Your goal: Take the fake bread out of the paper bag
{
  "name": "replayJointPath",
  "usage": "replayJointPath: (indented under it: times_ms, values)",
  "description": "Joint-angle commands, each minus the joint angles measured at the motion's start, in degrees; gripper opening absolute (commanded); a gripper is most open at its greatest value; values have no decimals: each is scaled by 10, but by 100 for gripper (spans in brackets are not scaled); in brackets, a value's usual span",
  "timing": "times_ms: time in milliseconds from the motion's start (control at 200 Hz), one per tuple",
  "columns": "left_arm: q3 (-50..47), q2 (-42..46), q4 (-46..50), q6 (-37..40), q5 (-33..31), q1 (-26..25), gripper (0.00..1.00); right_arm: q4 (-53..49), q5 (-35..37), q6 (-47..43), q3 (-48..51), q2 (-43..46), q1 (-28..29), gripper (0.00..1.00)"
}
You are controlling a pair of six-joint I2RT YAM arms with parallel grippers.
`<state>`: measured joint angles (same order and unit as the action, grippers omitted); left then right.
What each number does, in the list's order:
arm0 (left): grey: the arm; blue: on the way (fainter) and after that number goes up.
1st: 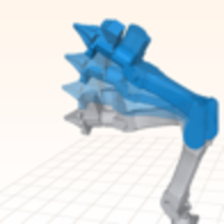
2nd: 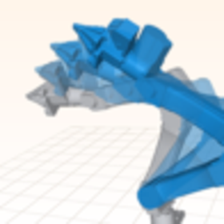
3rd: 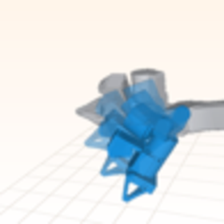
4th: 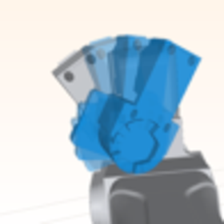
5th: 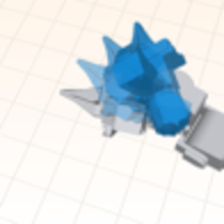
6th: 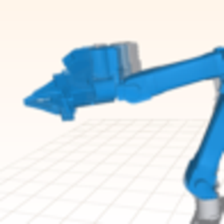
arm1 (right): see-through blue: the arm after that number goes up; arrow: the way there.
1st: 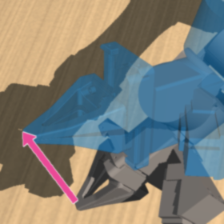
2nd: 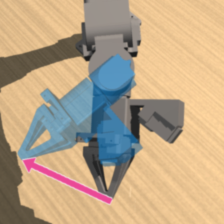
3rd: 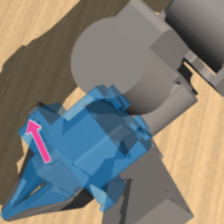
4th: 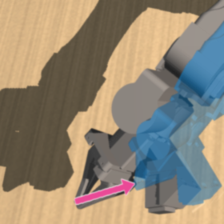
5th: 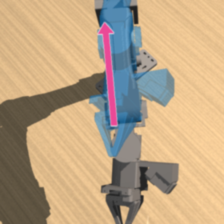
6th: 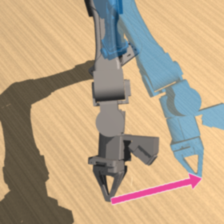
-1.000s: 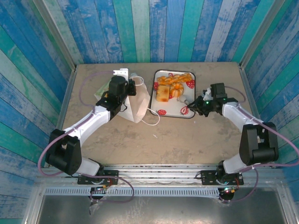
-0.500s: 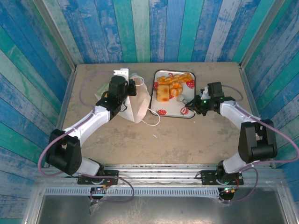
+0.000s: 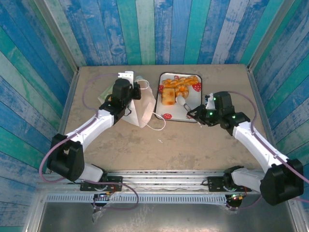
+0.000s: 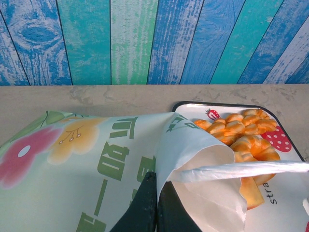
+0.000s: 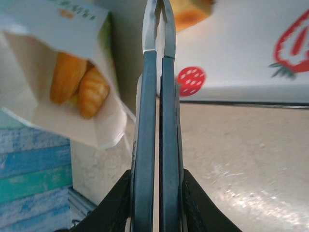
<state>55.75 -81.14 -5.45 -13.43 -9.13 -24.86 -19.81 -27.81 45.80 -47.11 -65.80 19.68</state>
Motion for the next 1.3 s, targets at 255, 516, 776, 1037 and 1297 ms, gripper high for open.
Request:
replayJointPath:
  times_ms: [255,516,776,1037,1297]
  values:
    - [7,25,0,32,-10,0,0,-7,94,-17,-142,-80,208,22]
    - [13,42,-2,76,15,-1,0,-42,136,-48,-253,-206,266,25]
    - [26,49,-18,110,33,-1,0,-69,180,-40,-294,-247,265,25]
    - [41,50,-25,111,49,-1,0,-81,192,-40,-297,-245,265,26]
    - [31,36,-30,93,62,-1,0,-69,185,-36,-301,-258,265,30]
